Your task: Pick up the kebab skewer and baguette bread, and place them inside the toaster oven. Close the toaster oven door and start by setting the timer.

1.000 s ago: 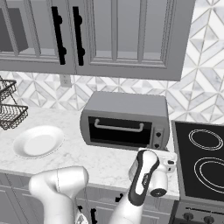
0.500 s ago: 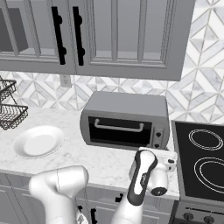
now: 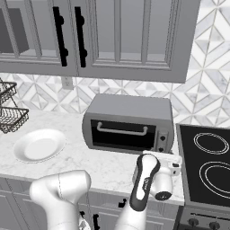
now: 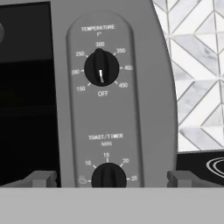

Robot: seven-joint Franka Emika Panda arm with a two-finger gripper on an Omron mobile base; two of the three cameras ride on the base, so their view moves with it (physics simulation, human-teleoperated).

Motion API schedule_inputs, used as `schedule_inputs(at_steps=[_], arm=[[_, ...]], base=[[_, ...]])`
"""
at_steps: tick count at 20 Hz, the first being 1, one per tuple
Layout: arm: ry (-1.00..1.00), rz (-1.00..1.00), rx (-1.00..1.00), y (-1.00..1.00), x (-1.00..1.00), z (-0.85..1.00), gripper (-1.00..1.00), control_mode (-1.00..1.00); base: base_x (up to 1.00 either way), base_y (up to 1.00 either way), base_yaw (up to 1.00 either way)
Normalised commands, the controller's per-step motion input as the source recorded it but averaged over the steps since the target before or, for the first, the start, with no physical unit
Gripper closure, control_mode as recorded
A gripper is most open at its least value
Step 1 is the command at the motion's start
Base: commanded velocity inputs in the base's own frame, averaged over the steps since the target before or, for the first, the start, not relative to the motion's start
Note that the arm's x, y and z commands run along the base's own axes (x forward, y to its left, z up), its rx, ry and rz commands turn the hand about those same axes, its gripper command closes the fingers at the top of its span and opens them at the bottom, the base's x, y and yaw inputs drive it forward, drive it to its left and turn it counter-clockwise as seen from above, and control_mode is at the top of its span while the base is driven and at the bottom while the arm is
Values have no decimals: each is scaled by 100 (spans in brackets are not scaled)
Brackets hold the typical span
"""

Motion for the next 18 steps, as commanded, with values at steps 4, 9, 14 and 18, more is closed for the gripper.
schedule_inputs(at_steps=[4, 9, 14, 18], arm=[[0, 0, 0, 0, 0, 0, 100, -100], [0, 0, 0, 1, 0, 0, 100, -100], [0, 0, 0, 0, 0, 0, 100, -100], [0, 0, 0, 0, 0, 0, 100, -100]], base=[[0, 0, 0], [0, 0, 0], [0, 0, 0], [0, 0, 0]])
